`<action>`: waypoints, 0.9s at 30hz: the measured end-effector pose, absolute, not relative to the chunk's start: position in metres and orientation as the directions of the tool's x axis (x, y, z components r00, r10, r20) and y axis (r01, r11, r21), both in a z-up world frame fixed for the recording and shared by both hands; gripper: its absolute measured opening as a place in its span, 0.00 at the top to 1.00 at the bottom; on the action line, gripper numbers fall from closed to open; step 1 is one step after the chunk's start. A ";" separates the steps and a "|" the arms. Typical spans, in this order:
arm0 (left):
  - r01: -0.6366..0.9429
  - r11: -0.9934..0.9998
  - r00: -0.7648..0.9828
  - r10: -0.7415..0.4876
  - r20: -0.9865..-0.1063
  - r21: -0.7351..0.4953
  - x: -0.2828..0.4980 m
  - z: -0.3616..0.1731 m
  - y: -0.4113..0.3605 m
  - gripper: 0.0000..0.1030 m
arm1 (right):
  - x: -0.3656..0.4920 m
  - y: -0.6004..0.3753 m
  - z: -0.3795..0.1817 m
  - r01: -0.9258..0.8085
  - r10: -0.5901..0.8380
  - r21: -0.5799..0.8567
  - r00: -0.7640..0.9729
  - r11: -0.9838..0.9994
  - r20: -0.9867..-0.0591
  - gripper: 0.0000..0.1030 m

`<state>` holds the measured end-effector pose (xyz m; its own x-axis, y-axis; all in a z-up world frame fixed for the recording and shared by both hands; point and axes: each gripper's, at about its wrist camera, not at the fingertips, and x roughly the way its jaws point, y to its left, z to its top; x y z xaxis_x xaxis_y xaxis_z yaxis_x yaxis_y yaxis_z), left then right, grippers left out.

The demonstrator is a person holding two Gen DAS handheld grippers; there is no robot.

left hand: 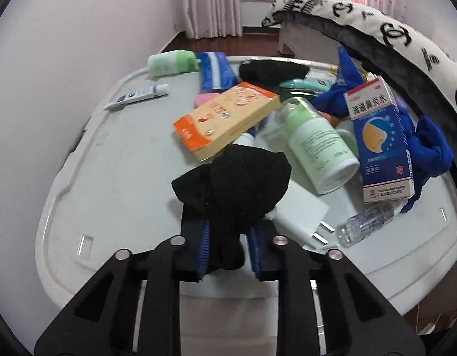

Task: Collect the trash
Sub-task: 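Grasp the black sock with the left tool while the right tool grasps the white-blue medicine box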

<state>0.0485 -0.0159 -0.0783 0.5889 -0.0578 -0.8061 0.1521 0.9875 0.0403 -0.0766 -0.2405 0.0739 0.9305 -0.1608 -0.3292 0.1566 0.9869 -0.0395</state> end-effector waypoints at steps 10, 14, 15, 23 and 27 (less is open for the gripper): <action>0.200 0.980 0.625 -0.114 -0.772 0.017 0.002 -0.031 0.000 0.84 | -0.057 -0.258 0.055 0.169 -0.143 0.027 0.900 0.985 -0.412 0.05; 0.256 0.967 0.632 -0.181 -0.753 -0.017 -0.020 -0.022 -0.005 0.84 | -0.027 -0.249 0.025 0.114 -0.043 0.110 0.863 0.987 -0.503 0.05; 0.277 0.961 0.630 -0.203 -0.749 -0.027 -0.023 -0.023 -0.008 0.84 | -0.017 -0.242 0.017 0.092 -0.012 0.124 0.847 0.988 -0.532 0.05; 0.352 0.935 0.619 -0.273 -0.736 -0.050 -0.029 -0.023 -0.010 0.83 | 0.035 -0.189 -0.022 -0.054 0.067 0.040 0.794 0.998 -0.604 0.09; 0.340 0.939 0.627 -0.268 -0.732 -0.052 -0.027 -0.022 -0.001 0.83 | 0.062 -0.189 -0.038 -0.076 0.088 0.047 0.745 0.996 -0.661 0.17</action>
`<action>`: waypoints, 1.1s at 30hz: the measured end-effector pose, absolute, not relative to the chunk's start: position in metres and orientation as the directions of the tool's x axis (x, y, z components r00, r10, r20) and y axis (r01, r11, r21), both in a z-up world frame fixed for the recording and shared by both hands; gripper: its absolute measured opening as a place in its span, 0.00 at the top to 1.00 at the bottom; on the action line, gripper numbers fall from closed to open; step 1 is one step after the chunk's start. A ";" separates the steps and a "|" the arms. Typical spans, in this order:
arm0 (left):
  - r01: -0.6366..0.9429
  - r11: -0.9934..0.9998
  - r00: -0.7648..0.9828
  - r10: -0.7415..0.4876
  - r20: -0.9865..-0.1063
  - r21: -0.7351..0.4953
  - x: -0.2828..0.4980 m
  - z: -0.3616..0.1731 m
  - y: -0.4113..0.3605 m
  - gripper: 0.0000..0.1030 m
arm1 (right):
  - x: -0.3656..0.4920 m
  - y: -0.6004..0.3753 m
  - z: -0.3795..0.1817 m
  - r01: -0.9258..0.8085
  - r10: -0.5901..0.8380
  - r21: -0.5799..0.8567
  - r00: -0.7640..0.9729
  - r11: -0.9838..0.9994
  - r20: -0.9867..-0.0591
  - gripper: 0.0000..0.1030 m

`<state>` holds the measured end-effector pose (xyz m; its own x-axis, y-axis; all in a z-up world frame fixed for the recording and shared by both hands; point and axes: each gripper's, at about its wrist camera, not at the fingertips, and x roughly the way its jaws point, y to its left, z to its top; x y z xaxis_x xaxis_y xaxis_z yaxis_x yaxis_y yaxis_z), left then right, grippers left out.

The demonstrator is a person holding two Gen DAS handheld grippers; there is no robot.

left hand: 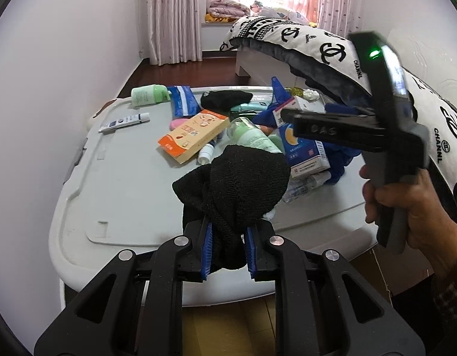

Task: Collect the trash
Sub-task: 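Grasp the black sock with the left tool while the right tool grasps the white-blue medicine box, then carry both items over the cardboard box and open both tools to drop them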

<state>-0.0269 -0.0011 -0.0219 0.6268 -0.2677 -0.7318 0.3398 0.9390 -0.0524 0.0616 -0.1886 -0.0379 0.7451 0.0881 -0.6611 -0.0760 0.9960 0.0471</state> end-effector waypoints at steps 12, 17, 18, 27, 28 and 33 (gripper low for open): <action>0.330 0.938 0.600 -0.292 -0.745 -0.102 -0.024 -0.024 0.006 0.82 | 0.085 -0.178 -0.050 -0.112 0.082 0.006 0.697 0.994 -0.712 0.68; 0.314 0.942 0.603 -0.293 -0.742 -0.118 -0.023 -0.023 0.013 0.82 | 0.071 -0.177 -0.009 -0.140 0.144 0.057 0.757 0.988 -0.638 0.68; 0.311 0.942 0.602 -0.297 -0.741 -0.125 -0.022 -0.023 0.015 0.82 | 0.068 -0.178 0.003 -0.141 0.147 0.059 0.773 0.988 -0.617 0.68; 0.328 0.941 0.617 -0.279 -0.736 -0.082 -0.041 -0.019 0.032 0.82 | -0.017 -0.171 0.058 -0.208 0.235 0.114 0.792 0.972 -0.563 0.67; 0.343 0.937 0.602 -0.270 -0.751 -0.062 -0.048 -0.022 0.031 0.82 | -0.031 -0.169 0.051 -0.215 0.248 0.126 0.776 0.968 -0.579 0.67; 0.444 0.896 0.492 -0.267 -0.828 -0.024 -0.100 -0.046 0.014 0.81 | -0.097 -0.159 -0.012 -0.226 0.285 0.181 0.624 0.957 -0.727 0.67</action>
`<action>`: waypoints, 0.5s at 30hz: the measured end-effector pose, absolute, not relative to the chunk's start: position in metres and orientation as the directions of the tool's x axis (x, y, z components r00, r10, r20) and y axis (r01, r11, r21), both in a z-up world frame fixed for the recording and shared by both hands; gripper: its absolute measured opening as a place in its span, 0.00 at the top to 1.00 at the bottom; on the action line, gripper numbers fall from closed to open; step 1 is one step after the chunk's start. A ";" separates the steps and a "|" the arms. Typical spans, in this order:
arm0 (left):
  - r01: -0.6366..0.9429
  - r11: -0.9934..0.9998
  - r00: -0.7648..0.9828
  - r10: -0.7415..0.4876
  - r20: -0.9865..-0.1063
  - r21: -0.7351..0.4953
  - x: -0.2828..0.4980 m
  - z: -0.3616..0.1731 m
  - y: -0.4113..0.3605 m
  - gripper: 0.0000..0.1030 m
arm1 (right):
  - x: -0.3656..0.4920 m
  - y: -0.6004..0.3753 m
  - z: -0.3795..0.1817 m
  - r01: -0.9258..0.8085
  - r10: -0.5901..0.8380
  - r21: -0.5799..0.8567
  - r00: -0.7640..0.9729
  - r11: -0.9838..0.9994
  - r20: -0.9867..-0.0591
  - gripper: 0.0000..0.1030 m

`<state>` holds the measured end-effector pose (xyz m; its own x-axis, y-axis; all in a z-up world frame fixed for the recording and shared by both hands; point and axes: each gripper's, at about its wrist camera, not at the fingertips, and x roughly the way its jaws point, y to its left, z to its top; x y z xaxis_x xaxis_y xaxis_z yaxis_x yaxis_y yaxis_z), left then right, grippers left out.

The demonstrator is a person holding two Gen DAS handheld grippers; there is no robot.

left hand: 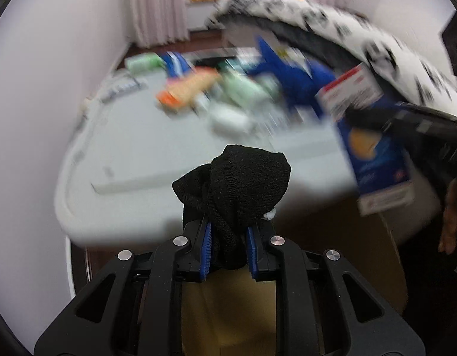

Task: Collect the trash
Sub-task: 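Carry both items over the cardboard box and open both tools to drop them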

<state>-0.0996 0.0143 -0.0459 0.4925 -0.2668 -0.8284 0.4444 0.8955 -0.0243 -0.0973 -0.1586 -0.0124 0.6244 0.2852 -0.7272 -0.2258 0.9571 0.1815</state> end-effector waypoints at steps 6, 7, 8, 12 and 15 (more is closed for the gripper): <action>0.426 0.893 0.268 -0.279 -0.922 -0.147 -0.151 -0.095 0.014 0.35 | -0.144 -0.164 -0.086 -0.142 0.254 0.214 0.402 0.966 -0.880 0.39; 0.414 0.897 0.237 -0.271 -0.933 -0.156 -0.153 -0.101 0.013 0.32 | -0.145 -0.166 -0.088 -0.122 0.254 0.224 0.396 0.967 -0.882 0.28; 0.415 0.897 0.217 -0.262 -0.940 -0.154 -0.153 -0.104 0.009 0.31 | -0.146 -0.169 -0.087 -0.112 0.256 0.230 0.409 0.967 -0.876 0.26; 0.413 0.905 0.286 -0.240 -0.928 -0.107 -0.145 -0.094 0.000 0.25 | -0.145 -0.180 -0.072 -0.084 0.248 0.238 0.491 0.968 -0.835 0.21; 0.377 0.919 0.355 -0.259 -0.898 -0.116 -0.138 -0.078 0.004 0.20 | -0.139 -0.178 -0.051 -0.135 0.237 0.195 0.552 0.971 -0.799 0.23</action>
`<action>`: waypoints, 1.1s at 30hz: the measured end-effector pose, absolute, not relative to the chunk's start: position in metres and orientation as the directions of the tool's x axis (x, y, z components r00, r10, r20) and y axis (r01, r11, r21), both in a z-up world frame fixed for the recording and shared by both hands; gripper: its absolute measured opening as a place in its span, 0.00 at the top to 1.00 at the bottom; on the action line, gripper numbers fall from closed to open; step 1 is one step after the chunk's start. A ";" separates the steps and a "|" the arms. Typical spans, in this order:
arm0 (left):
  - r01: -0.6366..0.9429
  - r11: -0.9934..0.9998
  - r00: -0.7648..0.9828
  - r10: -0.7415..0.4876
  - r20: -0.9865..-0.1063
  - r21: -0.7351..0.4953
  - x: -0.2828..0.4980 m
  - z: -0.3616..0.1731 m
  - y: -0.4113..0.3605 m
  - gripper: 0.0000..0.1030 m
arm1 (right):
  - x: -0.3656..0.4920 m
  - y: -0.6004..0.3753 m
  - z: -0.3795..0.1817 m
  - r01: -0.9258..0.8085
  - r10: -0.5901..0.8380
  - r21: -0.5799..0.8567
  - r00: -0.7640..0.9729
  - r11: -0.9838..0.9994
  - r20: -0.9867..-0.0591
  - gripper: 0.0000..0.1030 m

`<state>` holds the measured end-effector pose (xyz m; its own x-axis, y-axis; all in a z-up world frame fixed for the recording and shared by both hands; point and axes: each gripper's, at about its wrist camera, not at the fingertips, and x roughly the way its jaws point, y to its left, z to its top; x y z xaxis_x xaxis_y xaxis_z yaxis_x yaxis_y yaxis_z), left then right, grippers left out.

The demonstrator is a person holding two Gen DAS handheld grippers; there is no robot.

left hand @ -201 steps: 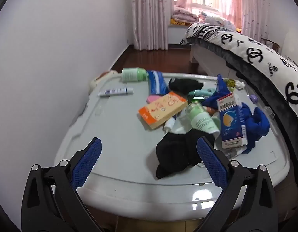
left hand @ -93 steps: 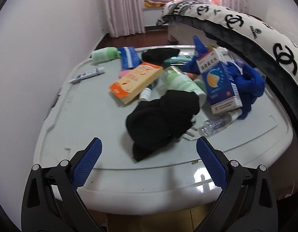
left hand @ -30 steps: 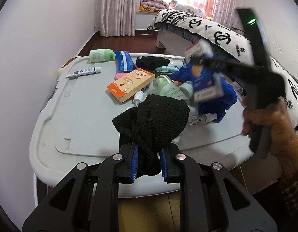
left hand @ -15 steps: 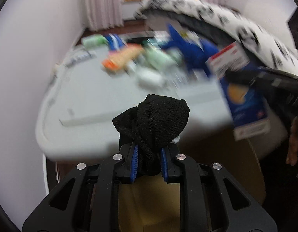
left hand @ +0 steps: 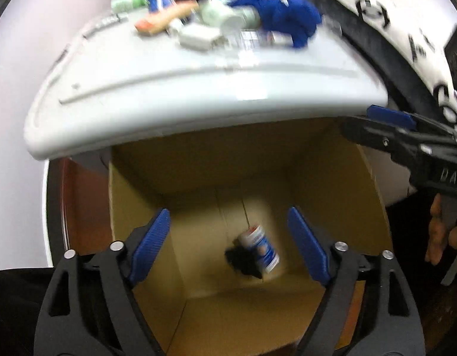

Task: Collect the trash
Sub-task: 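Carry both items over the cardboard box and open both tools to drop them, then grasp the small clear jar with the right tool while the left tool grasps the white charger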

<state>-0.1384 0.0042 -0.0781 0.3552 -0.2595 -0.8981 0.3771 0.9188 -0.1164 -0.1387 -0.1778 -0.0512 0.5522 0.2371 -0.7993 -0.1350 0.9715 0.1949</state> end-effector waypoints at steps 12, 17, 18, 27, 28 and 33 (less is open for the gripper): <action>0.375 0.925 0.587 -0.189 -0.787 0.058 -0.133 -0.052 -0.010 0.13 | -0.027 -0.151 -0.019 -0.518 0.333 -0.013 0.568 0.855 -0.752 0.05; 0.410 0.904 0.605 -0.172 -0.778 0.119 -0.130 -0.057 -0.021 0.12 | 0.029 -0.161 -0.055 -0.480 0.330 0.056 0.508 0.875 -0.796 0.05; 0.415 0.902 0.597 -0.170 -0.784 0.120 -0.130 -0.058 -0.022 0.12 | 0.033 -0.160 -0.058 -0.484 0.335 0.061 0.504 0.873 -0.796 0.05; 0.398 0.915 0.573 -0.186 -0.798 0.073 -0.118 -0.055 -0.018 0.12 | 0.048 -0.142 -0.091 -0.605 0.247 -0.108 0.474 0.789 -0.845 0.51; 0.381 0.923 0.566 -0.182 -0.804 0.060 -0.110 -0.052 -0.017 0.12 | 0.046 -0.146 -0.089 -0.605 0.266 -0.094 0.478 0.791 -0.837 0.56; 0.281 0.959 0.596 -0.205 -0.776 -0.038 -0.062 -0.026 -0.010 0.12 | 0.039 -0.157 -0.088 -0.569 0.239 -0.089 0.476 0.817 -0.846 0.68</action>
<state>-0.0624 -0.0104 -0.0259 0.5961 -0.2050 -0.7763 0.2809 0.9590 -0.0376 0.0393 -0.1572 -0.0876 0.4755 0.2394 -0.8465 -0.5693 0.8173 -0.0886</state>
